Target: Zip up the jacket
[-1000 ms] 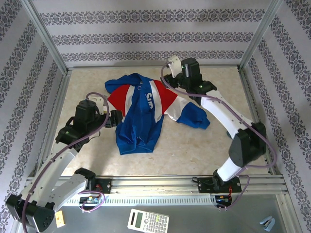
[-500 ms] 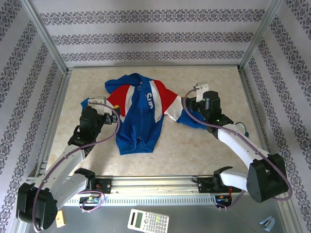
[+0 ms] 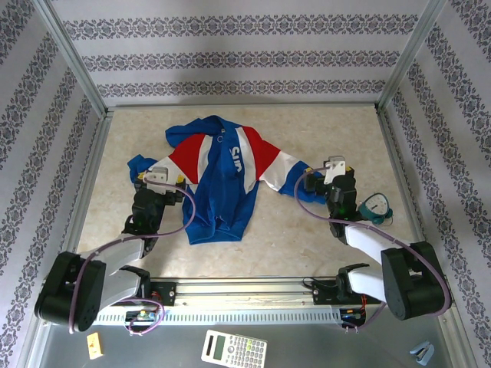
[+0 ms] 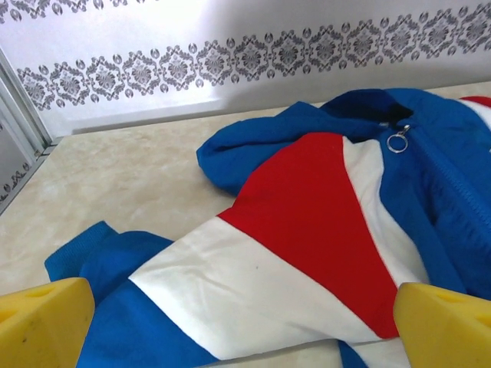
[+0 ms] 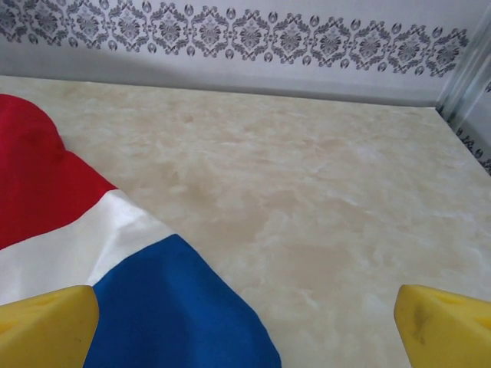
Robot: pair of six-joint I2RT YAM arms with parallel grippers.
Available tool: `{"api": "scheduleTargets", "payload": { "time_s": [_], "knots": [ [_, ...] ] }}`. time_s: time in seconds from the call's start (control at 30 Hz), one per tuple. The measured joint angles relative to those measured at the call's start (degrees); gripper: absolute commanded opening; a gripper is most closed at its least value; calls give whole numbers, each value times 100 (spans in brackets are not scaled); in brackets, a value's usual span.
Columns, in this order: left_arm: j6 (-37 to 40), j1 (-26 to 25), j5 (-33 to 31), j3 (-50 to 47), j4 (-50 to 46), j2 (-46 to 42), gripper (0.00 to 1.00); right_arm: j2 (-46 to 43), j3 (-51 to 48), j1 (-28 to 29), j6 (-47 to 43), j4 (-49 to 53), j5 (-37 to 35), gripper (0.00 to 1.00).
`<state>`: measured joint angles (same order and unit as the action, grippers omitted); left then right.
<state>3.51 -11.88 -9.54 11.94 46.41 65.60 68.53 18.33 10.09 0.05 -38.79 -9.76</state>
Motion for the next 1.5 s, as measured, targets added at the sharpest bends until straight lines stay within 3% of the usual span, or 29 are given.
{"api": "scheduleTargets", "payload": {
  "time_s": [0.4,0.63,0.9,1.5],
  "knots": [
    [-96,542,76,-2,702,1093,100,7,-289,-511,-28,-632,33,98],
    [-205,981,422,83,1329,1880,100,938,-323,-549,-26,-1231,127,98],
    [-313,1088,680,188,1742,2520,100,1794,-243,-586,-26,-1801,216,98],
    [-376,1152,848,964,935,2557,100,1950,203,-848,114,-1665,518,98]
  ]
}}
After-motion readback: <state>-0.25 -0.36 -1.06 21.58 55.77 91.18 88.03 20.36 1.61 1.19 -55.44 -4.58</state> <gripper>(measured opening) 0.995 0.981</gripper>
